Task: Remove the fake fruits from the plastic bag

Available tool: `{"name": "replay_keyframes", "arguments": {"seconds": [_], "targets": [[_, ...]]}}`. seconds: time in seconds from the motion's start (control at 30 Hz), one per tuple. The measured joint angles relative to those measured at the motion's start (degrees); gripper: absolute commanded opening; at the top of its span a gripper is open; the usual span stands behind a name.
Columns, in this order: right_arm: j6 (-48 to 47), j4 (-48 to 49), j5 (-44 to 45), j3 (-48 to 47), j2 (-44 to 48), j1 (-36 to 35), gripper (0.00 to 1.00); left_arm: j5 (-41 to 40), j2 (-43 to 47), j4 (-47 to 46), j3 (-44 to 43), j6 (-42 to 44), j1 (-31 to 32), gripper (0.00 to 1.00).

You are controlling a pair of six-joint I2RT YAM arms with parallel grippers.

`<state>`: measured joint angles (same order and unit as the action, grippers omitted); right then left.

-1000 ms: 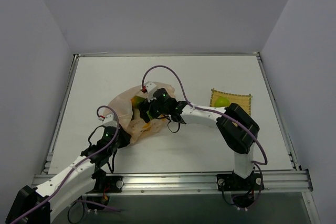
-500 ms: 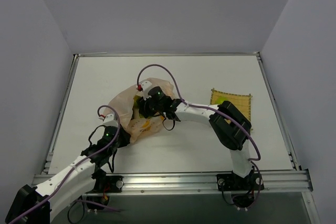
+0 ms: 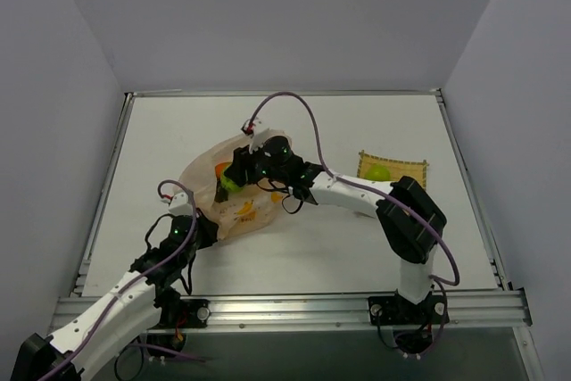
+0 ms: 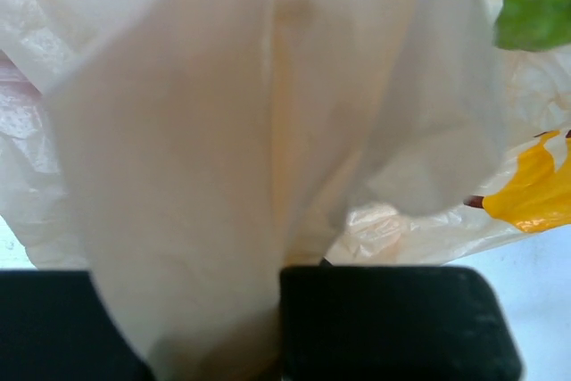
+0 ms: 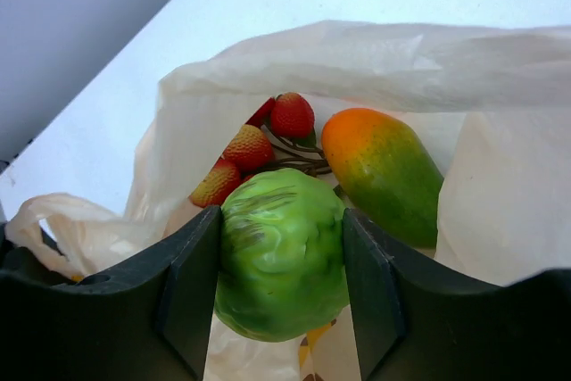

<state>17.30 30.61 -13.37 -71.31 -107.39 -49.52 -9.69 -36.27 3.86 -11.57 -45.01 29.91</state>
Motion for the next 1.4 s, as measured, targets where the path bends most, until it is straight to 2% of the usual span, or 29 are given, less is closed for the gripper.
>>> {"name": "replay_keyframes", "arguments": {"seconds": [0.2,0.4,0.53,0.7,0.77,0.9,1.07,1.23,1.4], "targets": [[0.52,-0.90,0.96,3.50,8.57,0.00,0.20,-1.49,4.22,2.69,-0.87,0.00,0.00,0.02],[1.33,0.33,-0.17,7.10,17.18,0.83,0.20,-2.27,2.32,2.56,-1.68,0.04,0.00,0.02],[4.09,5.11,-3.54,11.10,23.63,4.63,0.20,-2.29,0.92,2.27,-1.68,0.09,0.00,0.02],[8.39,8.33,-5.29,18.71,34.36,16.72,0.21,-2.38,2.56,2.43,-1.68,1.09,0.02,0.02],[10.05,7.76,-3.15,22.47,39.17,22.86,0.21,-2.47,3.52,2.67,-1.68,1.46,0.02,0.02],[12.79,-1.03,10.45,29.90,49.20,33.40,0.20,-2.58,4.50,3.04,-1.70,1.95,0.02,0.02],[16.46,-9.01,21.77,40.04,56.59,47.32,0.19,-2.25,4.50,3.23,-1.70,2.60,0.02,0.02],[18.73,-12.83,25.16,44.81,53.51,55.78,0.19,-1.86,4.68,3.28,-1.73,2.84,0.02,0.02],[18.84,-10.01,25.18,44.81,44.81,58.03,0.20,-1.86,5.05,3.50,-1.81,2.89,0.02,0.02]]}}
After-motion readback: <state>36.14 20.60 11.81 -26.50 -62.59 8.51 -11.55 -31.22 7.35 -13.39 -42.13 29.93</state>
